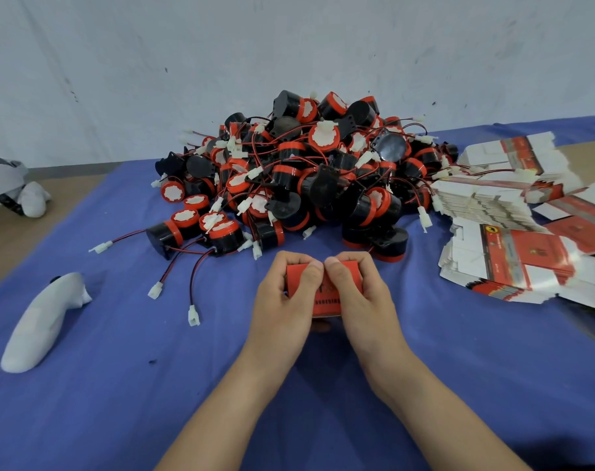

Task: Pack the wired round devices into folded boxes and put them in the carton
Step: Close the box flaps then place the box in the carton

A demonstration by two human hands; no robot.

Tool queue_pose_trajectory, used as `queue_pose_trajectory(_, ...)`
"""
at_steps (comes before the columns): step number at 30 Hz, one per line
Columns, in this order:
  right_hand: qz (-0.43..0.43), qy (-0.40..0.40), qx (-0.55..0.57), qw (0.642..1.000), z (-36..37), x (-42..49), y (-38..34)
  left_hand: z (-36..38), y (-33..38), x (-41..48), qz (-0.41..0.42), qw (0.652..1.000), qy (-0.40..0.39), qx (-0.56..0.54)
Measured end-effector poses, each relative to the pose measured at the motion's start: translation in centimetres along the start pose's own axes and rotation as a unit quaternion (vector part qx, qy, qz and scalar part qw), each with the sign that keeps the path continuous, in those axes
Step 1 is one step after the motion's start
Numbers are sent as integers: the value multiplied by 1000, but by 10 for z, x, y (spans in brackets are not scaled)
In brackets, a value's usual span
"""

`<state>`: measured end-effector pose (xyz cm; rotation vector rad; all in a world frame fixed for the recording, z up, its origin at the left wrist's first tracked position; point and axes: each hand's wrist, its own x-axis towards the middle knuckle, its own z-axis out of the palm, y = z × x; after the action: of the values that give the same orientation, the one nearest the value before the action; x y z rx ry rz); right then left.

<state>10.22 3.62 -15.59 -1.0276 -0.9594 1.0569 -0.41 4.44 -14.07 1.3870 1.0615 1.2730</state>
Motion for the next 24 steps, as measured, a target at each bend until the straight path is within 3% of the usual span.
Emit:
queue_pose_trajectory(16, -22, -2, 2, 1000, -5, 1, 1, 9, -6, 0, 8, 999, 17, -41)
queue_pose_trajectory(24, -26, 50, 22, 998, -10, -9, -2, 18, -1, -2, -33, 997, 29, -62)
